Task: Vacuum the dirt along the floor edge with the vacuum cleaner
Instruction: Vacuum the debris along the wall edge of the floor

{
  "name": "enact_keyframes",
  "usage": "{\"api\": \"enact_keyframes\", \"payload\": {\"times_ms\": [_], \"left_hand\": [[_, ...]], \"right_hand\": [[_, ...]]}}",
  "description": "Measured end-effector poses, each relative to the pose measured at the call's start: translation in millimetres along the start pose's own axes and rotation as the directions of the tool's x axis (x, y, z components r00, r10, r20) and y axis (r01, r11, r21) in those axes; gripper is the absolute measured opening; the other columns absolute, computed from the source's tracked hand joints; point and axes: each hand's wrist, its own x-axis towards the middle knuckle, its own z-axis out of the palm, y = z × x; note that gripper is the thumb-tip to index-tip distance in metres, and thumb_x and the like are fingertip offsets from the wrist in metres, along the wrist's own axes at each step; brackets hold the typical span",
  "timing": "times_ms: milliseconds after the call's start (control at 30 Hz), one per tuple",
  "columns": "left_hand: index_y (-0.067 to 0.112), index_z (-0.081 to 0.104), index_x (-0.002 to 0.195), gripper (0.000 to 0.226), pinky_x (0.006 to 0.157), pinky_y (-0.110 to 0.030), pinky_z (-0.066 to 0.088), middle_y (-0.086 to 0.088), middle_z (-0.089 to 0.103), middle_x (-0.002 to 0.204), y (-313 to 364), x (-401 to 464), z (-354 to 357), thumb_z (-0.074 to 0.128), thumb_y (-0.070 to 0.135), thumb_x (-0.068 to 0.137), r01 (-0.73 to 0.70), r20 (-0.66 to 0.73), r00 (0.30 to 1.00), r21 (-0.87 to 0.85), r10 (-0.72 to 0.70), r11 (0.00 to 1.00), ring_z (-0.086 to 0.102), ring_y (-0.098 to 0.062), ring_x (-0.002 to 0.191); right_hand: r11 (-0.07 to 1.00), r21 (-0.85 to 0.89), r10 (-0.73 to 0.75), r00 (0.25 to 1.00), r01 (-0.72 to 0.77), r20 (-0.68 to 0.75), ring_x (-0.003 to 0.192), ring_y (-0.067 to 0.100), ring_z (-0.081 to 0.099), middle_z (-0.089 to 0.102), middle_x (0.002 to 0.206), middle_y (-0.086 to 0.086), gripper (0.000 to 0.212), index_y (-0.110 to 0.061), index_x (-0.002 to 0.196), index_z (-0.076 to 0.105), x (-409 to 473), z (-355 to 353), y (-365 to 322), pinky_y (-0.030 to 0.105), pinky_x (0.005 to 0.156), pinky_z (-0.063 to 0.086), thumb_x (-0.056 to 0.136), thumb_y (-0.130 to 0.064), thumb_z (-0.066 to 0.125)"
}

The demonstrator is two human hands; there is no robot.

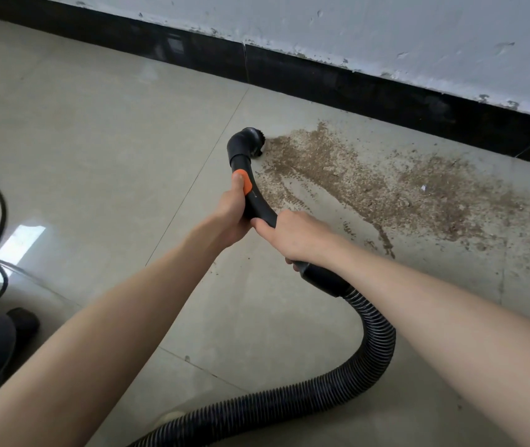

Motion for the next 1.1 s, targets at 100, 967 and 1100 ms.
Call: {"api": "enact_keyframes", "payload": {"times_ms": [100,967,1100], "left_hand": [[0.008,0.049,0.093,0.04,0.067,-0.029,0.046,-0.003,0.05,0.082,5,7,7,0.039,0.046,0.1,-0.014,0.009,1.0,0.025,0.014,1.0,0.052,-0.015,0.074],[0.007,0.047,0.089,0.036,0.063,-0.028,0.046,-0.009,0.057,0.086,-53,-93,-80,0.037,0.04,0.101,-0.058,-0.291,0.955,-0.016,0.051,0.998,0.057,-0.018,0.075],[0.004,0.045,0.111,0.038,0.064,-0.032,0.046,-0.012,0.058,0.097,-83,-118,-92,0.037,0.04,0.101,0.012,-0.355,0.934,-0.06,-0.032,0.998,0.058,-0.022,0.081]], "right_hand": [[0.999,0.041,0.0,1.0,0.001,-0.015,0.029,0.015,0.055,0.064,0.055,0.004,0.058,-0.011,0.076,0.049,7,-4,4,0.026,0.053,0.045,0.098,-0.061,0.029],[0.955,-0.126,-0.241,0.95,0.269,0.199,0.059,0.015,0.048,0.05,0.074,-0.002,0.044,-0.026,0.074,0.035,-92,52,6,0.03,0.05,0.032,0.093,-0.066,0.034],[0.934,-0.126,-0.29,0.914,0.335,0.285,0.056,0.012,0.049,0.051,0.07,-0.004,0.044,-0.024,0.08,0.04,-110,66,4,0.029,0.05,0.035,0.094,-0.065,0.035]]}}
